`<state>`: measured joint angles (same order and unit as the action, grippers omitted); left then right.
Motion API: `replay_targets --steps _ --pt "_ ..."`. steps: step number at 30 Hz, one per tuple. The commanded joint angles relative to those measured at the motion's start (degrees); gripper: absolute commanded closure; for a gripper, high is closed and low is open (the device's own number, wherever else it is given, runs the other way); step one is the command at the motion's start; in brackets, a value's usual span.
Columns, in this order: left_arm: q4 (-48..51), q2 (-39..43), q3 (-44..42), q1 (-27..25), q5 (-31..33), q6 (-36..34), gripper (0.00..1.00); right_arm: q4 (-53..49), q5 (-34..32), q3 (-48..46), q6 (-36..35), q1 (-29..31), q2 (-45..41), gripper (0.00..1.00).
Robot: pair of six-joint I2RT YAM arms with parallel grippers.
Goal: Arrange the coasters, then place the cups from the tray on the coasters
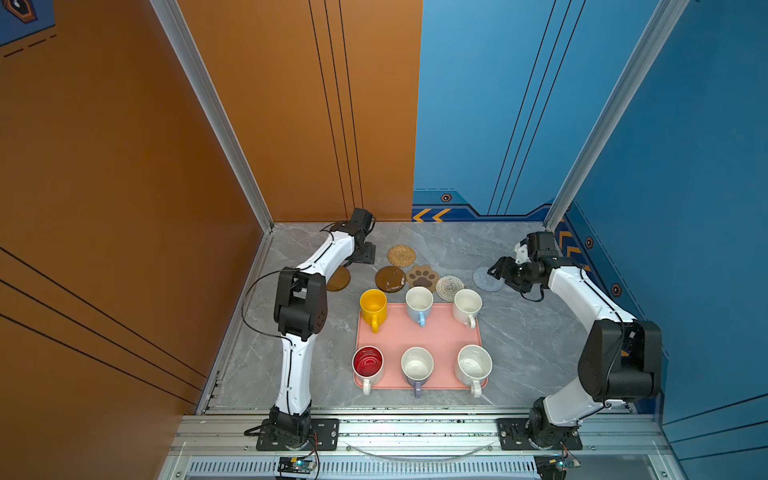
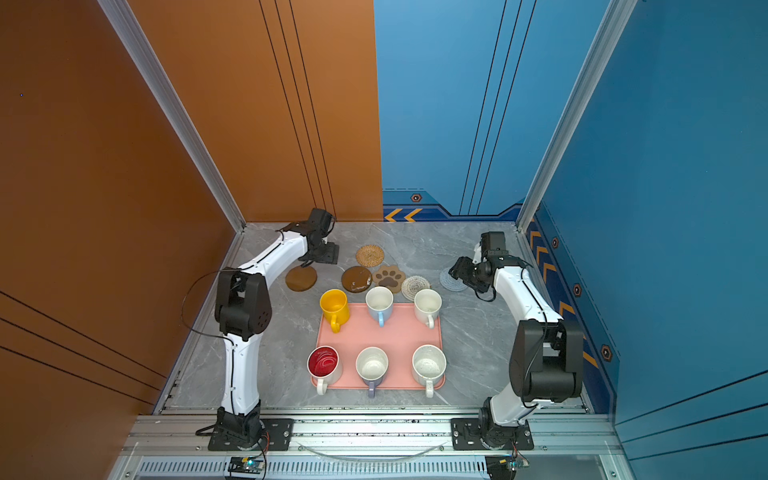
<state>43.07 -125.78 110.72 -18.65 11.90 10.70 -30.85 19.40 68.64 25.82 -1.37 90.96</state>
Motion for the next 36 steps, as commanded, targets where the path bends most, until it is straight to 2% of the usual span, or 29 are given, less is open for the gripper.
replay_targets --steps 1,6,12,18,28,36 --pt "1.5 0.8 1.3 -3.9 -1.8 -1.1 0.07 0.2 0.5 -1.1 0.8 0.5 -1.3 0.34" --pt "1.6 -1.8 3.5 -7.6 -1.4 -0.8 0.07 0.2 0.6 -1.5 0.7 0.6 -1.4 0.34" --pt "2.6 -7.4 9.4 -10.1 2.0 -0.5 0.06 0.7 0.8 -2.4 0.9 0.8 -1.6 0.34" --pt "5.8 -12.8 15.0 -11.5 2.9 -0.2 0.06 1.1 1.0 -3.1 1.0 0.8 -1.4 0.34" --pt "6.4 -15.3 15.1 -12.3 3.1 0.4 0.07 1.4 1.1 -3.2 1.0 0.8 -1.0 0.34" --pt "7.0 -15.7 13.3 -12.0 4.0 1.2 0.12 1.6 1.4 -3.2 1.2 0.8 -0.9 0.34"
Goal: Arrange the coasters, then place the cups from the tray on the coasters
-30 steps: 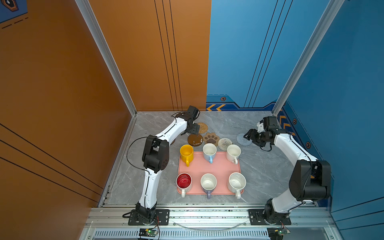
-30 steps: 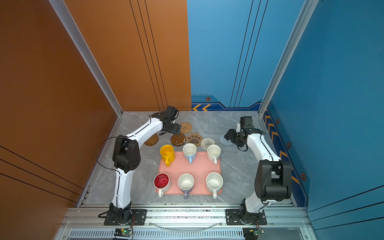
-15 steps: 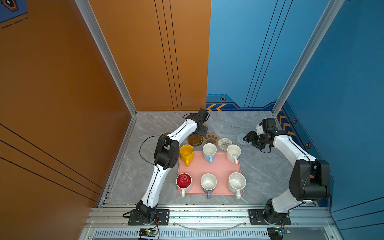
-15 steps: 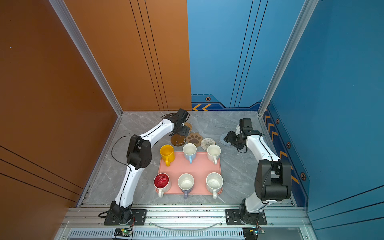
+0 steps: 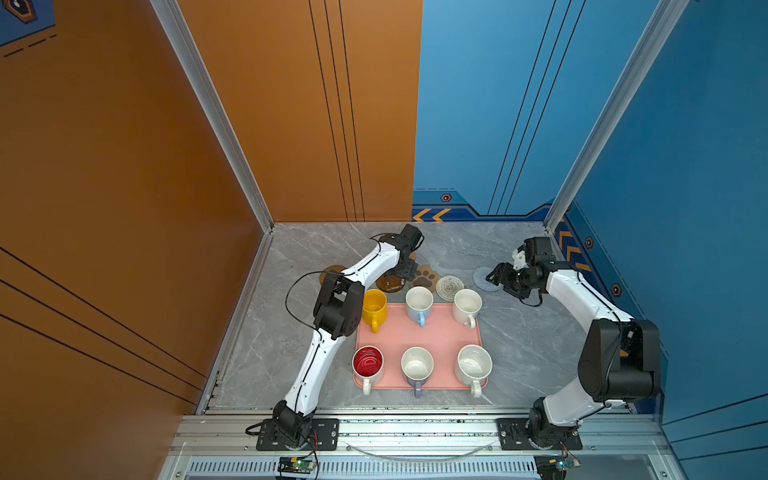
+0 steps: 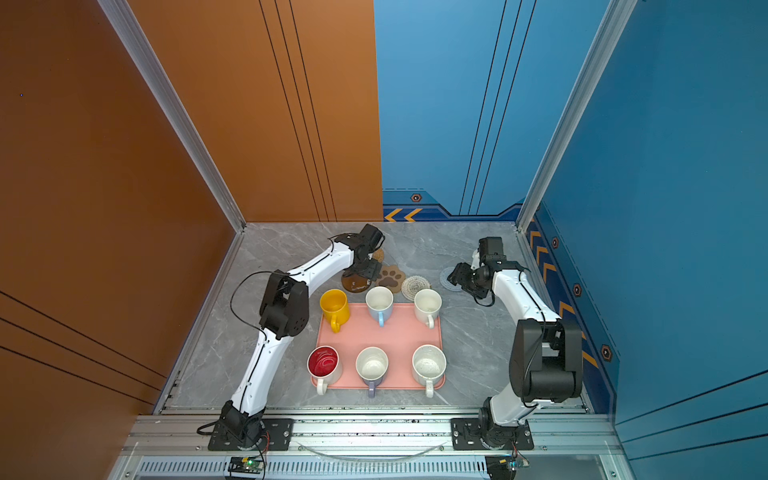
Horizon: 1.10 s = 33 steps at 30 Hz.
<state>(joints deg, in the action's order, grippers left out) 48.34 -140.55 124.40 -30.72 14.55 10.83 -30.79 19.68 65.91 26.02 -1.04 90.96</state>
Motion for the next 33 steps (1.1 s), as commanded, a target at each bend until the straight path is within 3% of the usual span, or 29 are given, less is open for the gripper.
replay_targets --steps 1,10,33 --pt "1.7 -0.9 -0.8 0.2 1.3 1.3 0.13 1.7 1.2 -0.5 1.1 0.5 -0.8 0.34" --pt "1.7 0.2 -3.8 1.6 1.0 1.8 0.22 2.1 1.6 -0.2 1.6 0.6 -0.2 0.34" --pt "1.1 5.4 -12.7 7.7 5.2 0.4 0.28 2.4 1.7 -0.3 1.8 1.1 0.4 0.34"
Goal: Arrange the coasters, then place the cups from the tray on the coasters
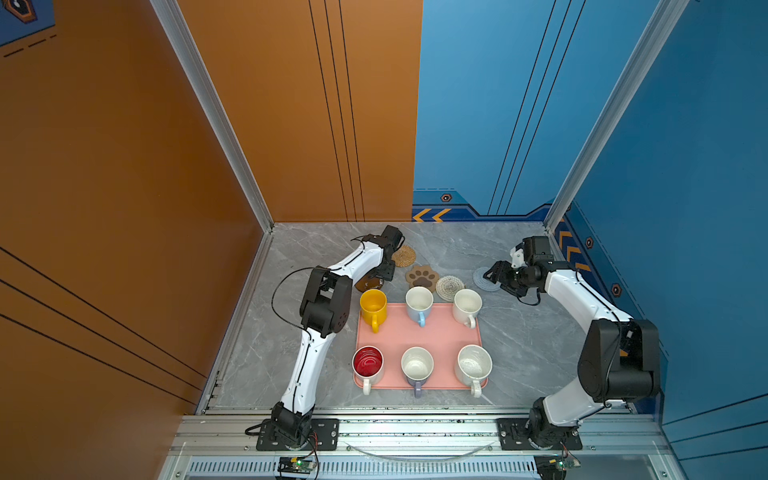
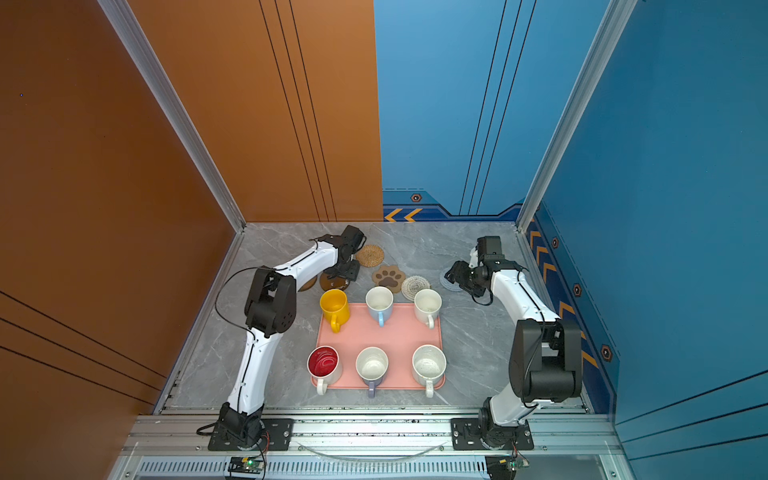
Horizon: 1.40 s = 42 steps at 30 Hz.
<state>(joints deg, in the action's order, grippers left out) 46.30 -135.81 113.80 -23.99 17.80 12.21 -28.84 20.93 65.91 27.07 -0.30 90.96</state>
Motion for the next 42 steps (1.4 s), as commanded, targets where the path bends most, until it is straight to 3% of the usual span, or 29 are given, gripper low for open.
replay_targets --steps 1,11,22,25,28,33,42 --pt "2.9 1.0 -2.5 1.2 2.0 -1.0 0.28 0.5 0.4 -0.2 0.7 0.4 0.4 0.34" --pt "2.4 2.2 -0.6 2.2 2.0 -1.7 0.24 0.5 0.4 0.0 0.8 0.7 0.5 0.34" --pt "2.3 -0.1 12.9 0.2 -3.6 -1.6 0.18 0.4 0.6 0.0 0.6 0.7 0.1 0.34" --pt "2.3 -2.9 17.3 -0.6 -6.5 -1.4 0.23 0.4 0.8 -0.1 0.6 0.6 -0.2 0.35" --pt "2.3 -6.6 21.9 -1.1 -10.0 -0.6 0.35 0.4 1.0 -0.2 0.4 0.6 -0.6 0.36" --pt "2.3 -11.7 27.8 -1.2 -14.6 2.1 0.64 0.1 1.6 0.3 0.1 0.5 -0.3 0.39" --pt "0.5 -16.5 30.5 -1.6 -15.0 6.1 0.72 -0.6 2.6 1.2 -0.7 0.5 -0.2 0.40"
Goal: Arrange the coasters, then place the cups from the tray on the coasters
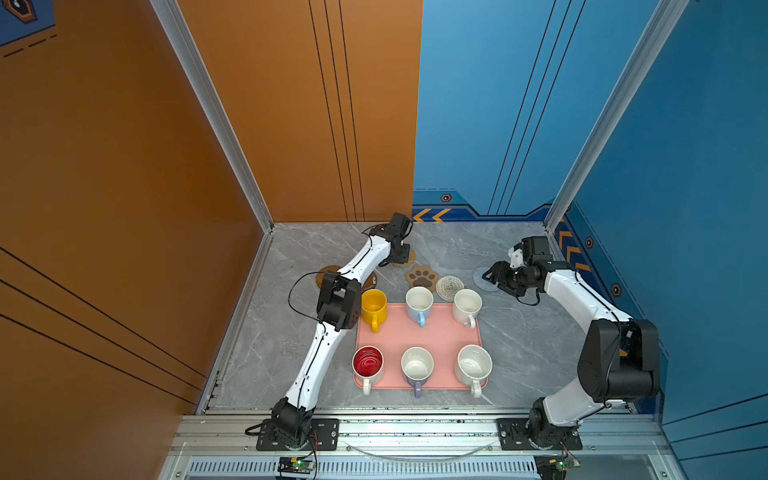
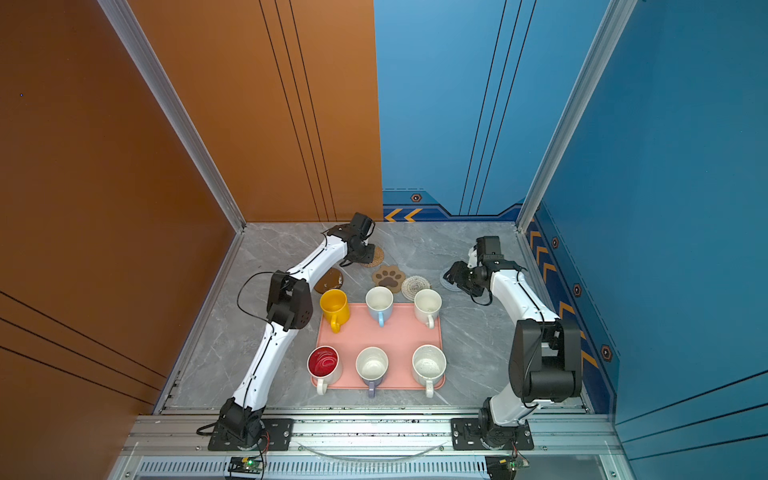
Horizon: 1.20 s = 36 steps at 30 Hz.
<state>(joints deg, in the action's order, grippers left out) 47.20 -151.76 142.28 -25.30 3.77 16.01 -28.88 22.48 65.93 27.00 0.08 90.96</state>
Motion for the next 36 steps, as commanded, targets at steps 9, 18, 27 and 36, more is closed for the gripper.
replay_targets --steps 9,18,27,36 --pt "-0.3 0.8 -4.5 -0.6 -1.1 4.1 0.87 -0.6 1.7 1.1 -1.1 0.1 0.0 0.41" --pt "-0.2 4.5 -13.0 -0.7 -0.5 3.2 0.95 -0.5 2.1 0.9 -0.8 0.3 0.0 0.42" --pt "-0.2 10.7 -23.7 -1.2 1.0 2.9 0.99 -0.6 1.9 2.4 -0.9 2.7 2.7 0.45" --pt "-0.2 14.5 -30.5 -2.5 2.1 2.3 1.00 -1.3 2.3 9.0 -1.9 5.4 9.8 0.52"
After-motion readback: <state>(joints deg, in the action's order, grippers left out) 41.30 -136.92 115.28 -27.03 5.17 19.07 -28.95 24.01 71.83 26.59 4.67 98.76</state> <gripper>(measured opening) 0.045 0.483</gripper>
